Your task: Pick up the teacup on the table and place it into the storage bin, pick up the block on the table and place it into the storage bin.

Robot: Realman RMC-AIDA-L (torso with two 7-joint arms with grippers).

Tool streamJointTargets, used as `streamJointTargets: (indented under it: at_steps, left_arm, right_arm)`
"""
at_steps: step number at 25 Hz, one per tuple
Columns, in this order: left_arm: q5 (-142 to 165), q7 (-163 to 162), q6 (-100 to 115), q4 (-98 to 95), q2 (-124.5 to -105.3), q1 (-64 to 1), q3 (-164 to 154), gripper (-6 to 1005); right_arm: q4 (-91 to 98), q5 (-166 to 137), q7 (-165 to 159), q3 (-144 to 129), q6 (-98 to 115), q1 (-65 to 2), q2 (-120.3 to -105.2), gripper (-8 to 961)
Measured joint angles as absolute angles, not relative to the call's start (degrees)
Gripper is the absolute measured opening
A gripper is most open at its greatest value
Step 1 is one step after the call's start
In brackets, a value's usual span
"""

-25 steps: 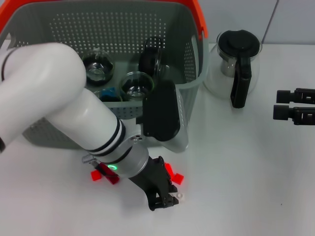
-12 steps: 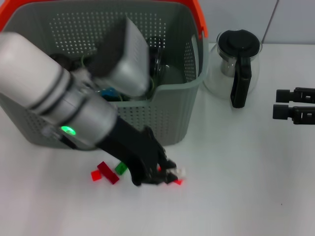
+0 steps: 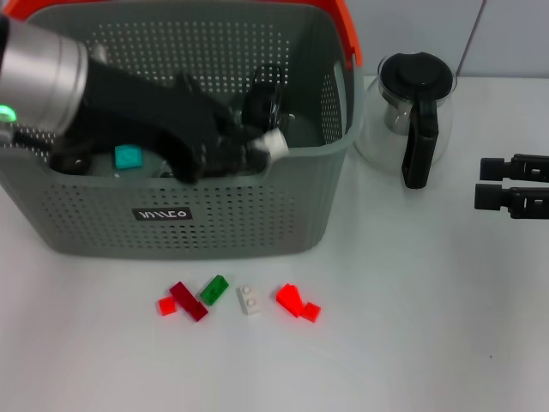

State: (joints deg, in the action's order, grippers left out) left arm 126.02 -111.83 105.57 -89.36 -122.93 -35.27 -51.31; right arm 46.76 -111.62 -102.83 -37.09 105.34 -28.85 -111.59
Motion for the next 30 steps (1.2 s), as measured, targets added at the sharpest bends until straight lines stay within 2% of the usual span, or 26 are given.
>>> streamJointTargets:
  at_steps: [6, 18, 24, 30]
  left_arm:
    - [130.85, -112.27, 91.52, -87.71, -122.10, -34.75, -50.96, 185]
    - [150.97, -114.64, 67.16, -65.96, -122.77, -40.51, -57.09, 186]
    - [156.24, -115.34, 63.05, -64.52, -124.32, -40.79, -59.30, 186]
    - [156.75, -118.88, 60.30, -64.08, -124.07, -40.29, -61.29, 185]
  right_arm:
    - [46.76, -111.62, -102.71, -37.09, 105.48, -28.77, -111.66, 822]
    - [46.76, -111.54, -102.82, -37.09, 105.66, -29.29, -111.71, 822]
    - [46.76, -111.53, -102.83, -37.09, 105.64, -29.31, -111.71, 822]
    - [46.76, -111.45, -102.83, -37.09, 105.58, -29.35, -111.66, 822]
